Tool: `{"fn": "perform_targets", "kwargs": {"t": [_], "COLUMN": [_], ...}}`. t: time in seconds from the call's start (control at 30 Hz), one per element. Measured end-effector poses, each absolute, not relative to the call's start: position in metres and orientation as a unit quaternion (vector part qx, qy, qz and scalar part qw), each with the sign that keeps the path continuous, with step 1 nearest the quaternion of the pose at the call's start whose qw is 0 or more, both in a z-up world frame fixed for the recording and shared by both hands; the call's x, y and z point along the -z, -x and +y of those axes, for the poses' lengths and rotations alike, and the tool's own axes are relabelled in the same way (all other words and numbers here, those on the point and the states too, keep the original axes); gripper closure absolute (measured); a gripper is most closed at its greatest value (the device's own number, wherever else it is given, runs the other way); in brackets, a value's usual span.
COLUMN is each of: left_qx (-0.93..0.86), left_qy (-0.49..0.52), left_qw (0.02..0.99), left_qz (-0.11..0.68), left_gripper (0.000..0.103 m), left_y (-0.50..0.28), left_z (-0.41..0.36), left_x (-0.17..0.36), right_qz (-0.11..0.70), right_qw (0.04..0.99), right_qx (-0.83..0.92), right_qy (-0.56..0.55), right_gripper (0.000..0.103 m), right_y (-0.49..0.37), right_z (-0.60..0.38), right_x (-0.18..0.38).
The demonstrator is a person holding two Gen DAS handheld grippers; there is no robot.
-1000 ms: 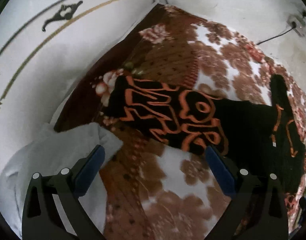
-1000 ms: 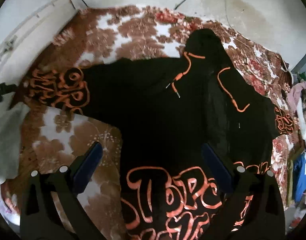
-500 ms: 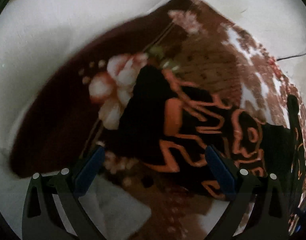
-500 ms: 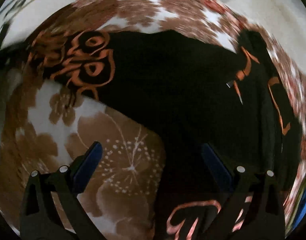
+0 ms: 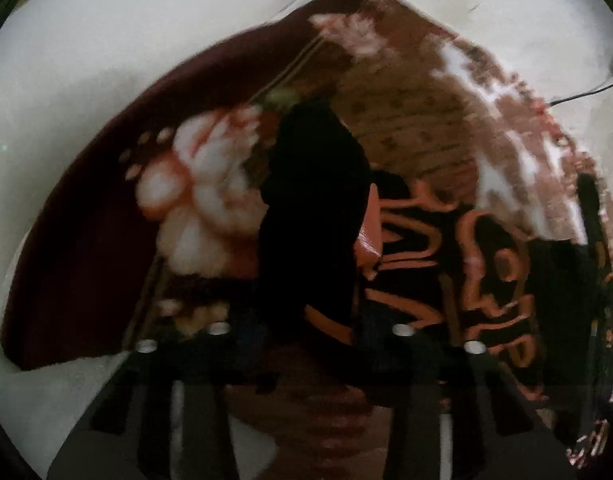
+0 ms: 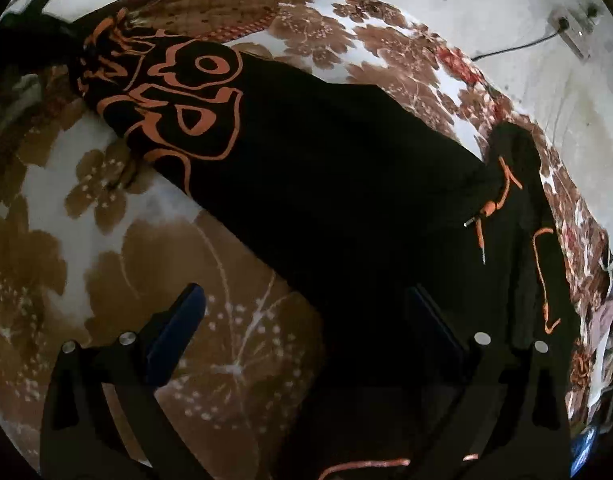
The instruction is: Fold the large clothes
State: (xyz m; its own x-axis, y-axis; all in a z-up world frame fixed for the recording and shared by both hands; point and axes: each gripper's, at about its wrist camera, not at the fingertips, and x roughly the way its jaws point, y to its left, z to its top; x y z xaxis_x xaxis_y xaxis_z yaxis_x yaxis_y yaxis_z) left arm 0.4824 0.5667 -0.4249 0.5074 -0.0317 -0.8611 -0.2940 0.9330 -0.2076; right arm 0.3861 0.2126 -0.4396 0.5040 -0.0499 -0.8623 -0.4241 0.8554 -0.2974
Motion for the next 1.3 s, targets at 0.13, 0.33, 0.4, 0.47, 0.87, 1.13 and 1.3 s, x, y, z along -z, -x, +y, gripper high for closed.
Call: {"fn": "perform_targets", "kwargs": {"t": [0.13, 0.33, 0.4, 0.47, 0.87, 1.13, 1.3], "left_qx": [-0.078, -0.021, 0.006, 0.027, 0.14, 0.187, 0.187], "left_qy": [0.165, 0.18, 0.186, 0.2, 0.201, 0.192, 0.184], "left_qw": [0.866, 0.893, 0.902, 0.907, 0.922, 0.912, 0.909], "left_qz": [0.465, 0.412, 0.388, 0.369, 0.299, 0.312, 0.325], "left_gripper": [0.071, 0.071, 0.071, 0.071, 0.071, 0.071, 0.072], "left_y": [-0.481, -0.483, -0.486, -0.491, -0.519, -0.52, -0.516], "left_z": [0.552, 0.504, 0.481, 0.46, 0.264, 0.159, 0.093], "left_x": [0.391, 0.32, 0.289, 0.262, 0.161, 0.161, 0.186], "right_qz": [0.499, 0.547, 0.544, 0.547, 0.54, 0.529, 0.523], "right_qw": [0.83, 0.802, 0.802, 0.803, 0.803, 0.806, 0.8], "right_qx": [-0.12, -0.156, -0.162, -0.166, -0.193, -0.219, -0.235], "right_qy": [0.22, 0.181, 0.184, 0.169, 0.16, 0.153, 0.178], "right_gripper": [0.005, 0.005, 0.004, 0.004, 0.004, 0.004, 0.004], "right_y": [-0.396, -0.413, -0.414, -0.417, -0.415, -0.408, -0.403], "right_z": [0.209, 0.212, 0.213, 0.211, 0.206, 0.199, 0.199], "right_x": [0.45, 0.476, 0.482, 0.486, 0.487, 0.483, 0.487]}}
